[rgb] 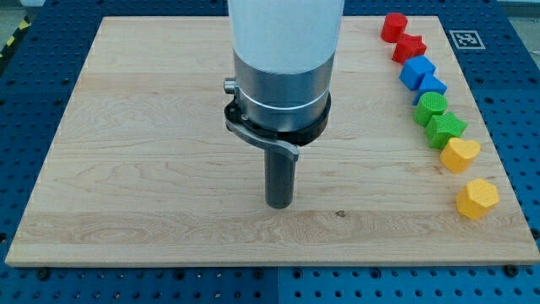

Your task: Move the green star to the bottom center

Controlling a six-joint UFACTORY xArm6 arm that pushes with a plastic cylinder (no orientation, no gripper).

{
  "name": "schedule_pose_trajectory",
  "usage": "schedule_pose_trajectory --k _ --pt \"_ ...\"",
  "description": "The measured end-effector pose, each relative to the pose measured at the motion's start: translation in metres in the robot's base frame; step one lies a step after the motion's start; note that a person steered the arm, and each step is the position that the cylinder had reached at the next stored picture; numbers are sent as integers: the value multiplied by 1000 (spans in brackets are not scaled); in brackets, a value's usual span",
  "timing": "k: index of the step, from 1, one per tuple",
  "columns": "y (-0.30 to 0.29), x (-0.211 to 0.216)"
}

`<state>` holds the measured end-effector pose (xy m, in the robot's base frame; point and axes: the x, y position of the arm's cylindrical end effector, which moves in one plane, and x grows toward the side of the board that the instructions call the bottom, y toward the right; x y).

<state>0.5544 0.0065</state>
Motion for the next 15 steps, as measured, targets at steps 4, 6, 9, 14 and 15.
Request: schedule_pose_trajectory --k 4,6,9,14,15 --pt "167 51" --pt "174 54" --pt "280 49" --pt "310 -99" --pt "293 -99"
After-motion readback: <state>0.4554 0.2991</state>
